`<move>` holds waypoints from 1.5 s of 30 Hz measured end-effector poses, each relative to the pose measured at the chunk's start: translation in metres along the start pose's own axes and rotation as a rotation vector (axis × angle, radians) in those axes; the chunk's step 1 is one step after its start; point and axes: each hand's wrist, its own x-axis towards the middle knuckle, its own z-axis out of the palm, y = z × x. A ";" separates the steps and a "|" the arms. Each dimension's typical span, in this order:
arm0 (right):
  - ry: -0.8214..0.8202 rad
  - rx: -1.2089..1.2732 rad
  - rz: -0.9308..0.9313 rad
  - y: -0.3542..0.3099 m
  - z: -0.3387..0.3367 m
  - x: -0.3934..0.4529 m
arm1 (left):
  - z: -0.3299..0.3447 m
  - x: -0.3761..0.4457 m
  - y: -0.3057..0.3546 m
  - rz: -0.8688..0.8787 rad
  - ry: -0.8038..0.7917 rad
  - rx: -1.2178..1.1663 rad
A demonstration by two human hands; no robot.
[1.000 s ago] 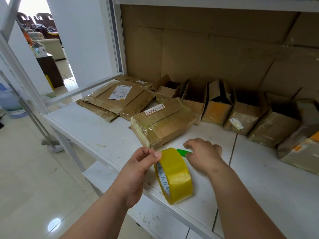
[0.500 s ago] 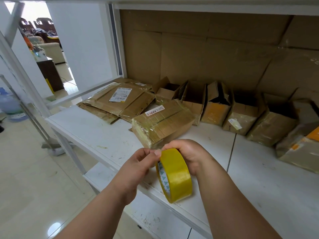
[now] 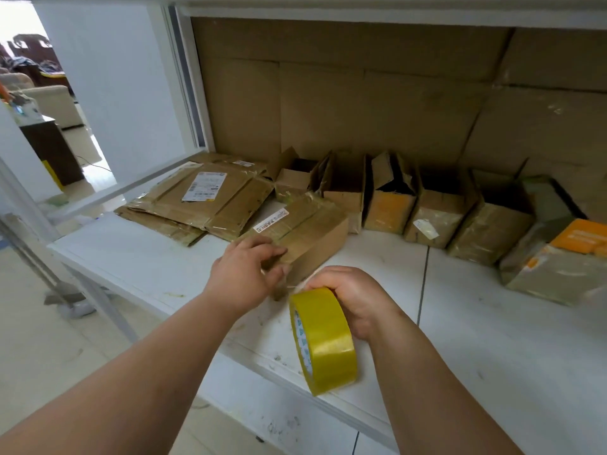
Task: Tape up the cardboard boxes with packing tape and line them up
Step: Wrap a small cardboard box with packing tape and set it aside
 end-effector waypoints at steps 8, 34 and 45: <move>0.064 0.118 -0.015 0.007 -0.006 -0.005 | 0.008 -0.008 -0.006 0.097 0.057 0.137; 0.105 0.228 0.049 -0.008 0.023 0.011 | -0.014 0.012 -0.051 0.438 -0.164 0.012; 0.205 0.281 0.025 -0.006 0.030 0.004 | -0.001 0.004 -0.050 0.356 -0.077 -0.026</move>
